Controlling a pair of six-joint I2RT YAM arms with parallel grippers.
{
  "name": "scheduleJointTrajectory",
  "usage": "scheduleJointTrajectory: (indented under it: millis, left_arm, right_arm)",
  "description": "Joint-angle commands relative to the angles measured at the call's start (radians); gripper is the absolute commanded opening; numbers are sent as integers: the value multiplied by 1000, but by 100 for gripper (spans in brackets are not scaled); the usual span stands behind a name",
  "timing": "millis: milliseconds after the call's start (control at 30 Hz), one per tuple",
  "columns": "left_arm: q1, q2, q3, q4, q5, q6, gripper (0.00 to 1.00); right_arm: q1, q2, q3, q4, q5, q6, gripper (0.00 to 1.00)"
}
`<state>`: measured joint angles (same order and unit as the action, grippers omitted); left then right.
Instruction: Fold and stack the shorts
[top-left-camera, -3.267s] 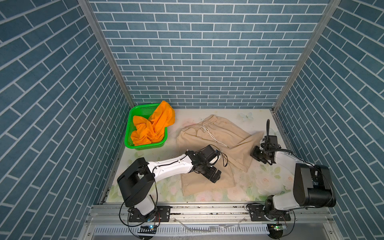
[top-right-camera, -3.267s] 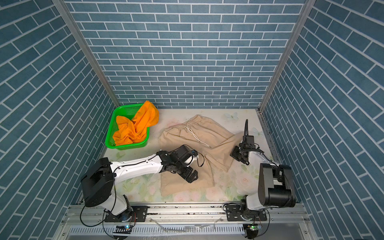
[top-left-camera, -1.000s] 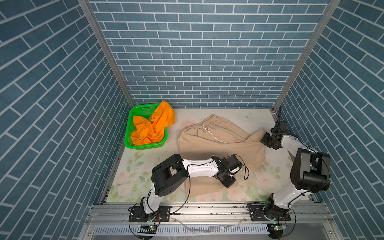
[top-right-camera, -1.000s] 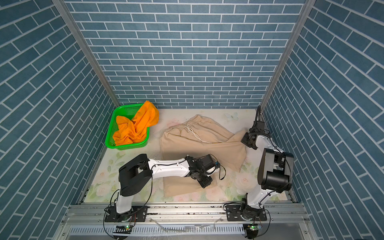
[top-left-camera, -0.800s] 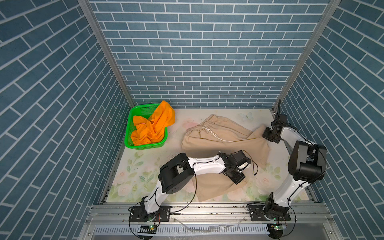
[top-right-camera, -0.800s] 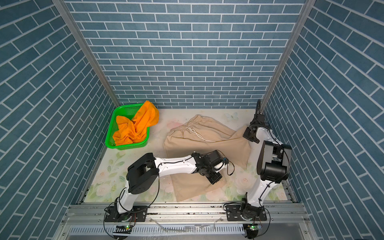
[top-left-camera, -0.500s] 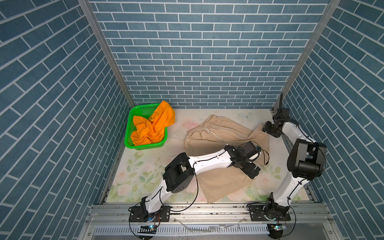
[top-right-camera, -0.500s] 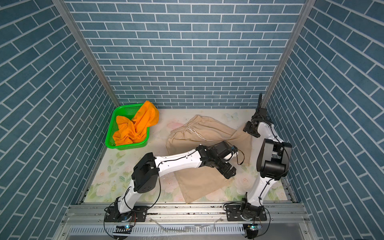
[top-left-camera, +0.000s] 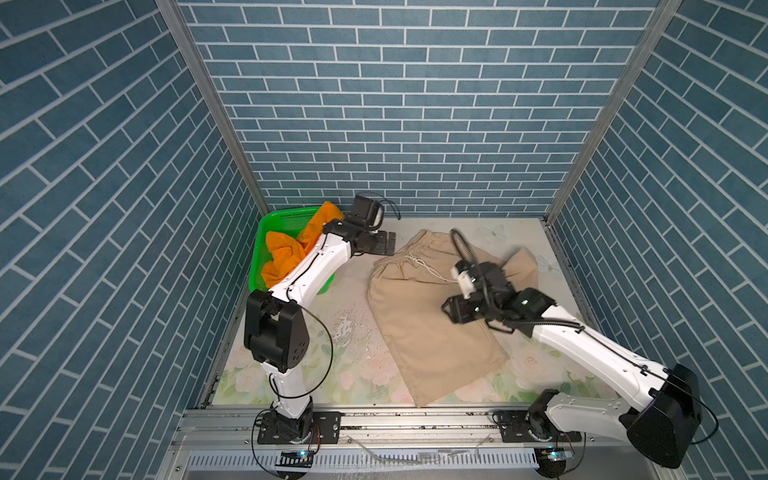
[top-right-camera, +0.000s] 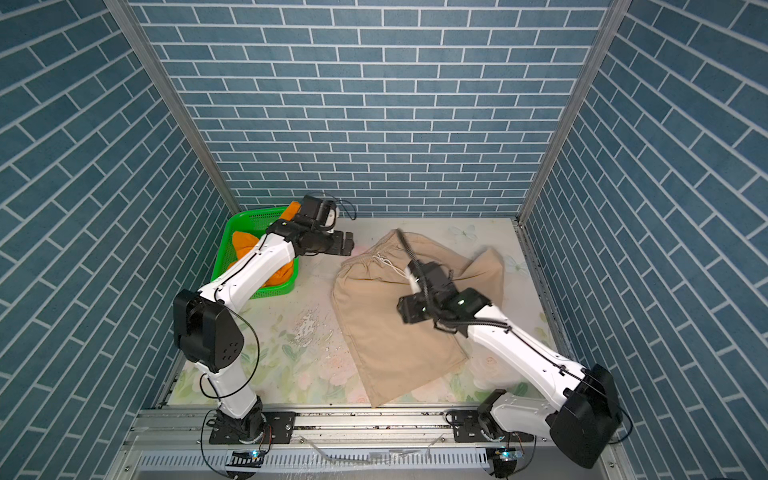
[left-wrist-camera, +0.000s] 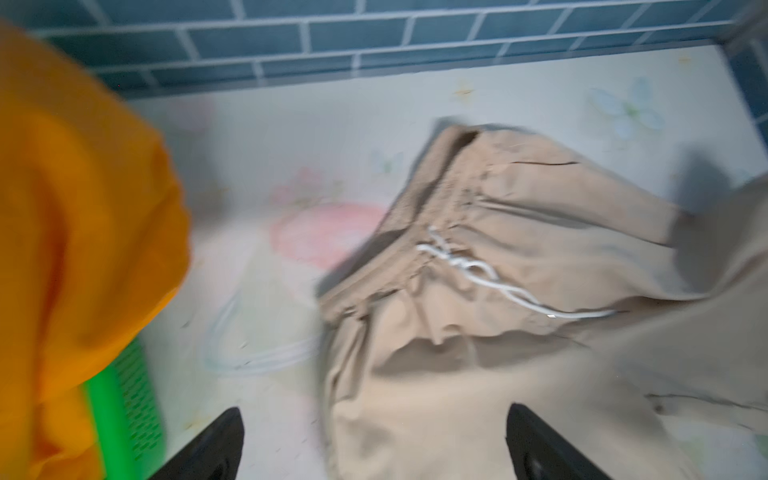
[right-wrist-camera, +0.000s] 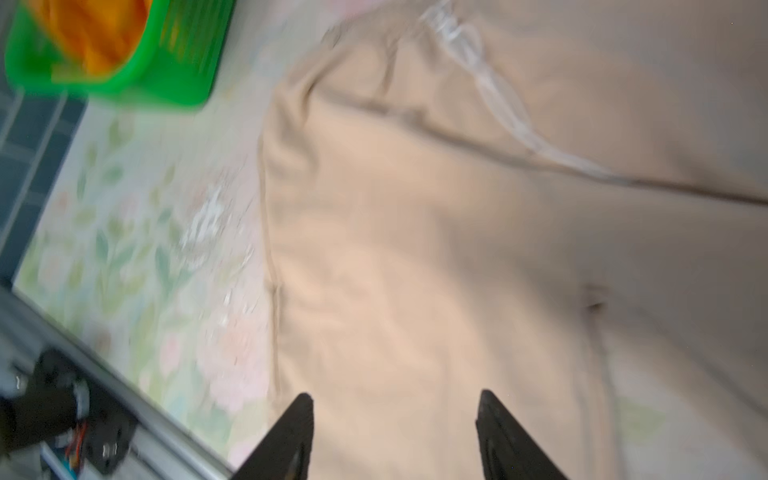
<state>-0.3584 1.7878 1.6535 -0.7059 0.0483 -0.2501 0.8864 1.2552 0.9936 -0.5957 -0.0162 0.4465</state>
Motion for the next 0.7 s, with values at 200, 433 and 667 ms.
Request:
scheduleJointTrajectory:
  millis: [200, 433, 667]
  left_arm:
    - [144, -147, -204, -6, 48, -49, 100]
    - [168, -223, -261, 8, -56, -38, 100]
    - [182, -201, -250, 10, 18, -34, 100]
  right_arm:
    - [444, 404, 171, -64, 193, 150, 69]
    - [542, 531, 199, -89, 185, 208, 70]
    - [605, 599, 190, -172, 222, 299, 69]
